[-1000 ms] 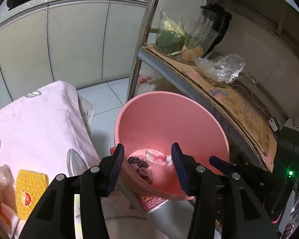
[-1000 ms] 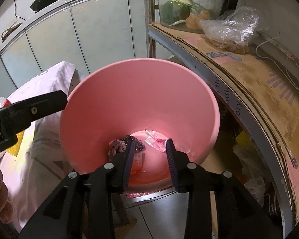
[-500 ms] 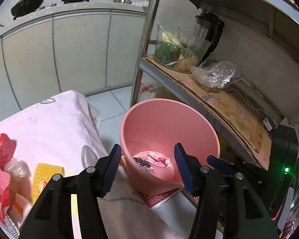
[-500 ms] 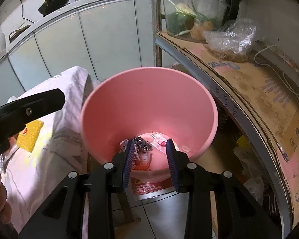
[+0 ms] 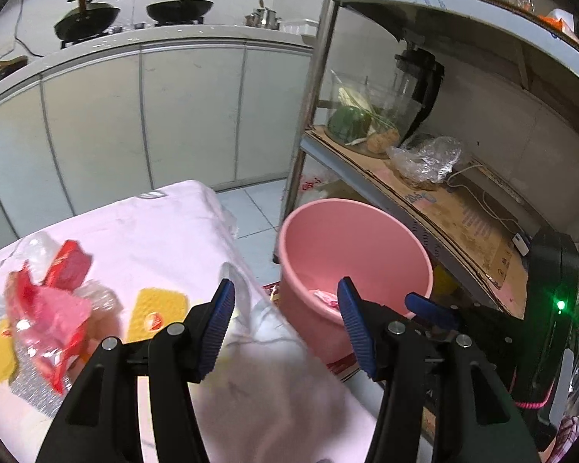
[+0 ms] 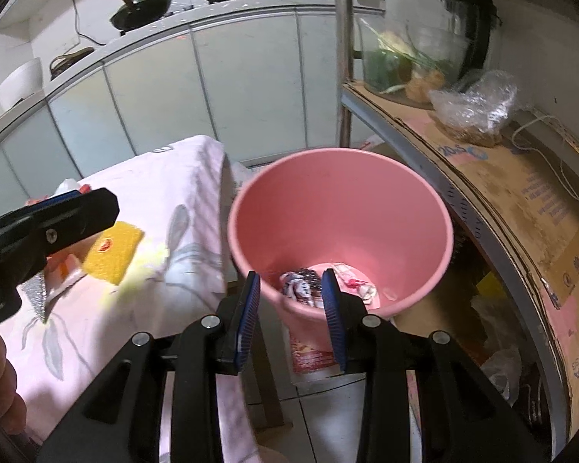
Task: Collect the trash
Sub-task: 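Move both tools back over the bed toward the yellow foam net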
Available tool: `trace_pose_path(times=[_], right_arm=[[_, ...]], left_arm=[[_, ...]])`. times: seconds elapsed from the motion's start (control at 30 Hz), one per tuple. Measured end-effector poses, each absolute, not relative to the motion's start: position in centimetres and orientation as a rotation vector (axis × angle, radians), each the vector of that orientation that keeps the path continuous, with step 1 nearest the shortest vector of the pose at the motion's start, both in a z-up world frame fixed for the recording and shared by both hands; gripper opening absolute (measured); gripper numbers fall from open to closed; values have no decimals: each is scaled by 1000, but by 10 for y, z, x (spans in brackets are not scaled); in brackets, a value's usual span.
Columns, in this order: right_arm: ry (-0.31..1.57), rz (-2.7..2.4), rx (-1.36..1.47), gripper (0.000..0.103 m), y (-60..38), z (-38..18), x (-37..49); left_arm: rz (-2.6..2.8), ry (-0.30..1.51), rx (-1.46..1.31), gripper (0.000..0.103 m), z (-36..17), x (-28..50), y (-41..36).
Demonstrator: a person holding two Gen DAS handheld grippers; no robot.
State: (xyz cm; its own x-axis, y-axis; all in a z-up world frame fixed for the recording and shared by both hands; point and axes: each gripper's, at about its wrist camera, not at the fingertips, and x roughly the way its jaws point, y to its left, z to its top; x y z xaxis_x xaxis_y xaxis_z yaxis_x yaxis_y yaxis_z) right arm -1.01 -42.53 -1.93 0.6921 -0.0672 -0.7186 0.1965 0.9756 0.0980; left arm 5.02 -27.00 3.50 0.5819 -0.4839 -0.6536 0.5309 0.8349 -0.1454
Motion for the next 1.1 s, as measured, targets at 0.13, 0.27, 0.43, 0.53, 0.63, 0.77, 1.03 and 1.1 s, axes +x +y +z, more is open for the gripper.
trace_pose_path(times=[0.13,0.27,0.43,0.53,0.63,0.77,1.03,1.1], right_arm=[[788,-115,158,34,-409,-15,-12],[788,-80,144,34,-391,-12,-12],[790,-37,132,34,-372,-11,-10],[792,-13,124,34,-362,-11,-8],[787,14,117,34,-352,-10,-7],[789,50,111,34,-338,-11,-6],[813,105,93,34,-318,-17,1],[819,118,89,34,-314,-18,2]], left_arm=[[-561,738,63,55,36,43,-249],[-522,744,52,55,35,36,-226],[-472,763,36,55,30,33,-199],[-445,777,22,55,26,32,-181],[-412,788,7,55,22,30,-158],[-372,800,-13,55,15,29,-128],[-282,816,-92,55,5,26,-69],[-253,820,-113,55,1,26,-52]])
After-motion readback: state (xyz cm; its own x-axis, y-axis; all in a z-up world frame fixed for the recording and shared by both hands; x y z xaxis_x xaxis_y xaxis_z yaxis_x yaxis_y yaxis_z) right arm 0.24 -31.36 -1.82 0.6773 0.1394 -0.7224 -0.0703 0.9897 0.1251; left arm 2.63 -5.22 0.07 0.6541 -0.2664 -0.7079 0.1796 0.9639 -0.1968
